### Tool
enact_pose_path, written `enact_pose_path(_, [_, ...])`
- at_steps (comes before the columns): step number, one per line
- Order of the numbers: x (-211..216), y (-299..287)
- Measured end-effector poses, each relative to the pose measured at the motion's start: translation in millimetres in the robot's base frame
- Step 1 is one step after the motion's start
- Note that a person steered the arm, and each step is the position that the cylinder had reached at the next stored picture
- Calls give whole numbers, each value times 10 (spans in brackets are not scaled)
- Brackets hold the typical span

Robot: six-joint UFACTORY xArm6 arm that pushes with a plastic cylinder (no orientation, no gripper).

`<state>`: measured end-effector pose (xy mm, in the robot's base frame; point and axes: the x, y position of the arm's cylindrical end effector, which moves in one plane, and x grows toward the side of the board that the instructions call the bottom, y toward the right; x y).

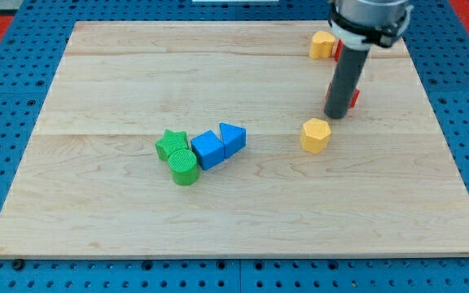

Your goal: Place the pointer below to the red star

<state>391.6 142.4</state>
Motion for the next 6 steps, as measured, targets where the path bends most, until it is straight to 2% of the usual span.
enact_pose_path(1, [-324,-11])
enact_pose_path(2, [-304,59])
enact_pose_path(3, [294,147])
enact_pose_path(4, [54,367])
enact_pose_path(6, [-771,212])
